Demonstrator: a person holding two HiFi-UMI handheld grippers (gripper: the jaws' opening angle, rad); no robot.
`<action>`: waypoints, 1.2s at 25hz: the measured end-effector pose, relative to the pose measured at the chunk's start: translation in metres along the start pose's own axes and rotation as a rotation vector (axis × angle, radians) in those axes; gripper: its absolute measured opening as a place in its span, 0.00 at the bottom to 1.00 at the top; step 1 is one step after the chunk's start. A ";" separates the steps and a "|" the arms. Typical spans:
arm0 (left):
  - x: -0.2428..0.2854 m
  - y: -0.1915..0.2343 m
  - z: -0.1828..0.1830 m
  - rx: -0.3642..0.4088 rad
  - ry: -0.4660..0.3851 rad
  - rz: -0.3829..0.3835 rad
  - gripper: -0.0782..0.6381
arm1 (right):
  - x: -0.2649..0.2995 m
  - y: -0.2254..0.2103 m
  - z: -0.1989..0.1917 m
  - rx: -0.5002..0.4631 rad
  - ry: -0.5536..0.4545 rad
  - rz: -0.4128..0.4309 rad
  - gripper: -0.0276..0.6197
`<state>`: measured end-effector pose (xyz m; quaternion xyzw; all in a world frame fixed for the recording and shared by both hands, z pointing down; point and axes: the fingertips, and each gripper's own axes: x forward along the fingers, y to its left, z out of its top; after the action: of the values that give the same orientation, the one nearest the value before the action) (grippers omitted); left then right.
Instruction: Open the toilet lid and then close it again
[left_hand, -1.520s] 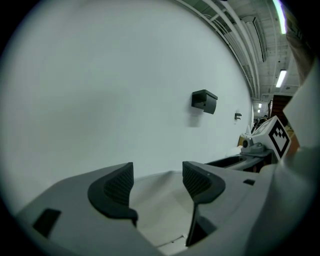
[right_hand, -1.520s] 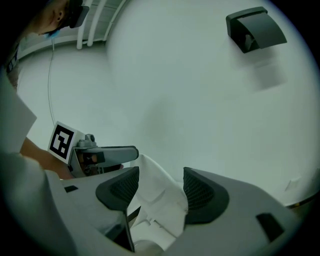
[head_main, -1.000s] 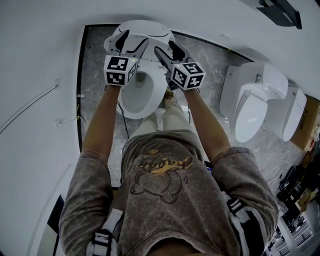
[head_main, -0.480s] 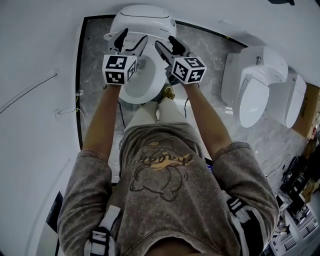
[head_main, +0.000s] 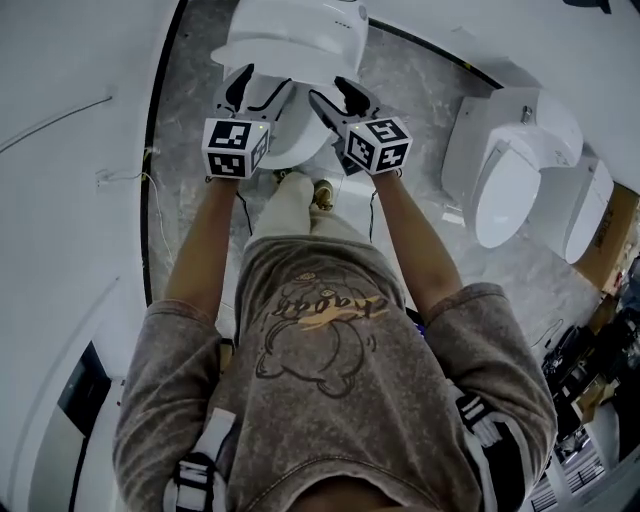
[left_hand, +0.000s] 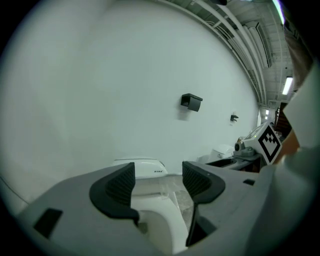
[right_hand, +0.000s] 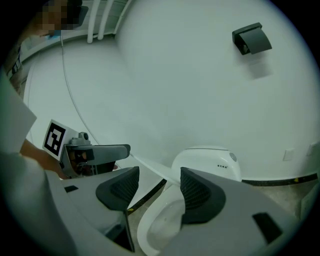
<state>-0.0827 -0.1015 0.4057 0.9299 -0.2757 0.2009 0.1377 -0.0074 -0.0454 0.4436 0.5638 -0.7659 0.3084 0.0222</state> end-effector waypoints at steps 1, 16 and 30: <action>-0.005 -0.002 -0.009 -0.008 0.007 0.010 0.53 | -0.003 0.004 -0.009 -0.002 0.011 0.013 0.47; -0.075 -0.014 -0.161 -0.102 0.146 0.119 0.52 | -0.014 0.048 -0.149 -0.006 0.213 0.062 0.46; -0.077 -0.009 -0.319 -0.258 0.310 0.173 0.52 | 0.007 0.038 -0.285 -0.005 0.396 0.024 0.35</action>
<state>-0.2315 0.0580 0.6507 0.8354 -0.3536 0.3154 0.2784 -0.1327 0.0968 0.6593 0.4830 -0.7538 0.4117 0.1702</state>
